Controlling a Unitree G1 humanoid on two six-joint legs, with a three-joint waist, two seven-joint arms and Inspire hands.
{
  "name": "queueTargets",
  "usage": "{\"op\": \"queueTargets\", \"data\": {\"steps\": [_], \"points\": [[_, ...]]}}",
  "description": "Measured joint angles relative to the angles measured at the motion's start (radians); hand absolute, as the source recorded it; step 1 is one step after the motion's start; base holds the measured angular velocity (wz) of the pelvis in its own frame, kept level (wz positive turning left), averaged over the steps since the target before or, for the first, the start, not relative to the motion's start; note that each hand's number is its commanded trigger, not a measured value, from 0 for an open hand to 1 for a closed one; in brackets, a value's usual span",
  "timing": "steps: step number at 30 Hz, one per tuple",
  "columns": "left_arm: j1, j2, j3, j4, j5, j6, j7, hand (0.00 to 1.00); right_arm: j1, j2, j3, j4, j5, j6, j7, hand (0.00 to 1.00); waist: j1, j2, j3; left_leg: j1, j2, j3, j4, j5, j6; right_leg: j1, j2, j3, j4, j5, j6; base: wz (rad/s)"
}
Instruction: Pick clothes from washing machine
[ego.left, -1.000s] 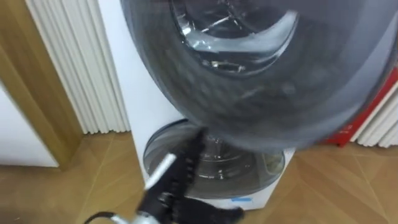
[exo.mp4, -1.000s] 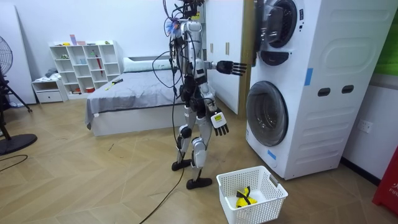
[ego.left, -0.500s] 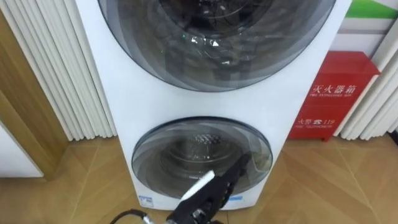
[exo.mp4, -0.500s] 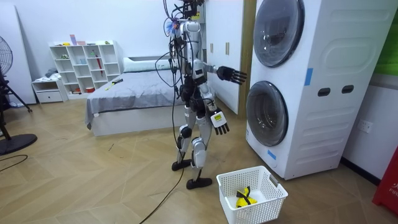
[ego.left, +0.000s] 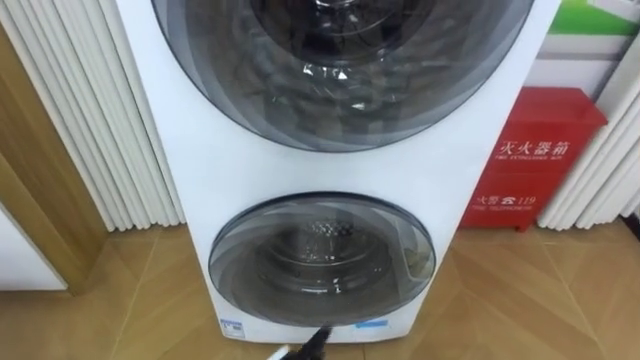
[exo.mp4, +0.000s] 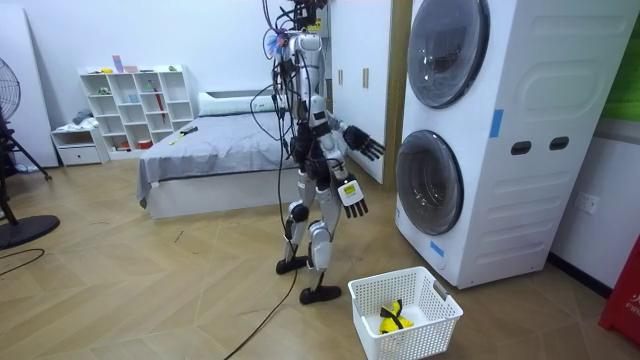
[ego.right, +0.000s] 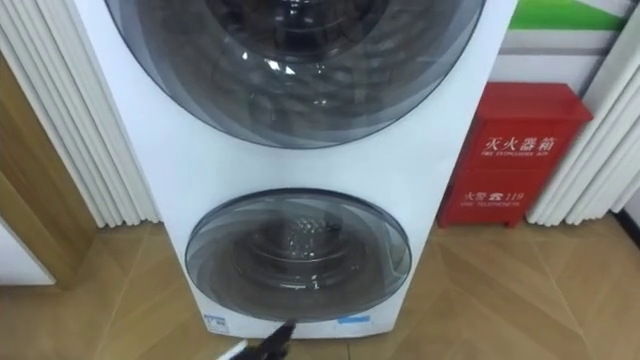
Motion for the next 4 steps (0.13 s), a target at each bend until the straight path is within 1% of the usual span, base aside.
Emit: {"op": "queueTargets", "data": {"steps": [1,2,3,4], "points": [[0.014,0.001,0.055,0.089,0.004,-0.004,0.026,0.00,0.007,0.001,-0.019,0.003,0.007,0.000,0.002,0.00,0.003,0.000,-0.0002,0.001,0.001,0.005,0.000,0.000,0.000,0.001,0.001,0.000,-0.001,0.001,-0.001,0.00],[0.022,0.002,0.087,0.134,0.004,-0.006,0.038,0.00,0.010,0.001,-0.028,0.006,0.021,-0.001,0.004,0.00,0.004,0.000,-0.0002,0.001,0.001,0.005,-0.001,0.000,-0.001,0.000,0.002,0.000,-0.002,0.001,-0.001,0.00],[0.041,0.003,0.152,0.211,0.001,-0.010,0.070,0.00,0.021,0.001,-0.040,0.007,0.049,0.000,0.005,0.00,0.012,0.000,-0.0006,0.001,0.004,0.005,-0.002,-0.002,-0.003,-0.001,0.004,0.000,-0.002,0.001,-0.001,0.00],[0.048,0.005,0.181,0.249,0.000,-0.012,0.088,0.00,0.030,0.001,-0.042,0.007,0.067,0.000,0.004,0.00,0.020,0.001,-0.0008,0.002,0.005,0.005,-0.002,-0.003,-0.005,-0.001,0.005,0.000,-0.002,0.001,-0.002,0.00]]}}
